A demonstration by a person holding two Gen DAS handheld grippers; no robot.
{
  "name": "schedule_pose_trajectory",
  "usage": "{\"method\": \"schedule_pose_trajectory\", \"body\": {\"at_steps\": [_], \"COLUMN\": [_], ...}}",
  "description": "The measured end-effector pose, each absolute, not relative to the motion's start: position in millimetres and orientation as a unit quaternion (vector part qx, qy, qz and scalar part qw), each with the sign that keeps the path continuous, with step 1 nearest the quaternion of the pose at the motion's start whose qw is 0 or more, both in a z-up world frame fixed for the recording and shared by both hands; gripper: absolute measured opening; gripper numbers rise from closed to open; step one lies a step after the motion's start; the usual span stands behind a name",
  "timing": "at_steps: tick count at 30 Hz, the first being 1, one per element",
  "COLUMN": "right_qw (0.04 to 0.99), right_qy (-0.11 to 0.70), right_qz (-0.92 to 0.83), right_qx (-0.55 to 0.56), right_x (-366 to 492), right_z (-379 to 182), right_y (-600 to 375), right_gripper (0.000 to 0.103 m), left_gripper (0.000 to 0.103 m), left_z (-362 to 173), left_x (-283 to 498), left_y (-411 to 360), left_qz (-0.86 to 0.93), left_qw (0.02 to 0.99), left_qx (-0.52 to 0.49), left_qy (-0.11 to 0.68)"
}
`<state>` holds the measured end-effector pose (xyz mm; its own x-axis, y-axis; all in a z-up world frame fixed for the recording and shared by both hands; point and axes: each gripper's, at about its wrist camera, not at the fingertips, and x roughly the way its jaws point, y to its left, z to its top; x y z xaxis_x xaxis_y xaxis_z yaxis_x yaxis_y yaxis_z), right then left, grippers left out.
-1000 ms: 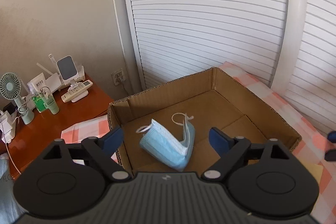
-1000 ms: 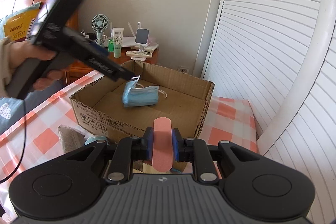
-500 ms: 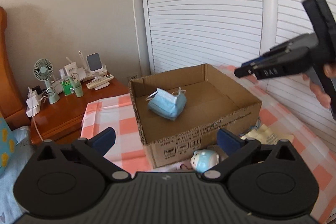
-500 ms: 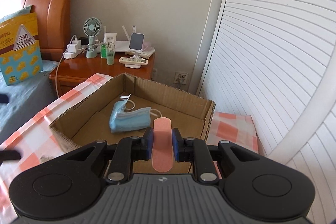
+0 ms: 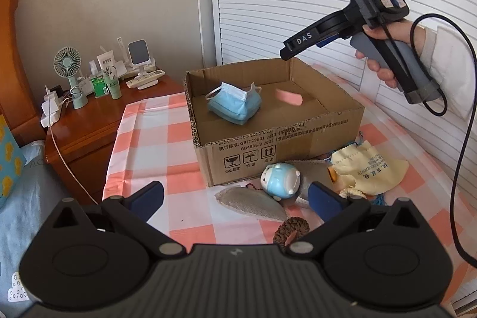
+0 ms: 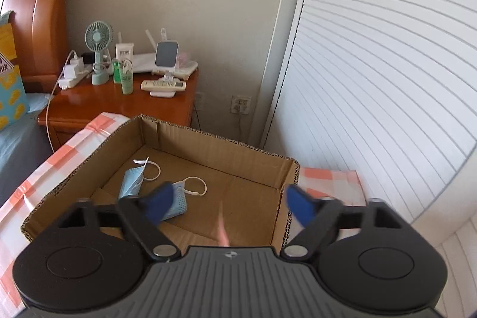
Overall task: Organize soft objects
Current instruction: 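Drop the pink bandage strip into the box from the right tool, then move the left tool to the grey felt pouch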
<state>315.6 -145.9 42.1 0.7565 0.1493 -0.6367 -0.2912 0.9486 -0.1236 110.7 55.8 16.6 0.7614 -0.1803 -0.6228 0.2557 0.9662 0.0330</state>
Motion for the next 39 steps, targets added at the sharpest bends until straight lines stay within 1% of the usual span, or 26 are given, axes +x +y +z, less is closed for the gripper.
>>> {"method": "schedule_pose_trajectory", "body": {"at_steps": [1,2,7,12,26,34,39], "right_qw": [0.933,0.934,0.935,0.932,0.919,0.896,0.881], "right_qy": [0.326,0.325,0.326,0.337,0.377,0.403,0.419], "right_qz": [0.116,0.114,0.108,0.099,0.106,0.181,0.216], "right_qx": [-0.104,-0.100,-0.088,-0.083,-0.056,-0.043,-0.045], "right_x": [310,305,275,248,158,119,113], "right_z": [44,46,54,47,-11,-44,-61], "right_y": [-148,-150,-158,-162,-167,-157,-146], "right_gripper": [0.102,0.103,0.103,0.103,0.103,0.103,0.103], "left_gripper": [0.102,0.102,0.102,0.102,0.102,0.102,0.102], "left_z": [17,18,20,19,11,5,0], "left_x": [109,108,102,97,92,94,97], "left_y": [56,56,57,56,57,57,57], "left_qz": [-0.116,-0.116,-0.119,-0.115,-0.120,-0.120,-0.117], "left_qw": [0.937,0.938,0.939,0.938,0.935,0.932,0.928], "left_qx": [0.060,0.062,0.062,0.064,0.064,0.062,0.058], "left_qy": [0.324,0.321,0.317,0.320,0.328,0.338,0.349]}}
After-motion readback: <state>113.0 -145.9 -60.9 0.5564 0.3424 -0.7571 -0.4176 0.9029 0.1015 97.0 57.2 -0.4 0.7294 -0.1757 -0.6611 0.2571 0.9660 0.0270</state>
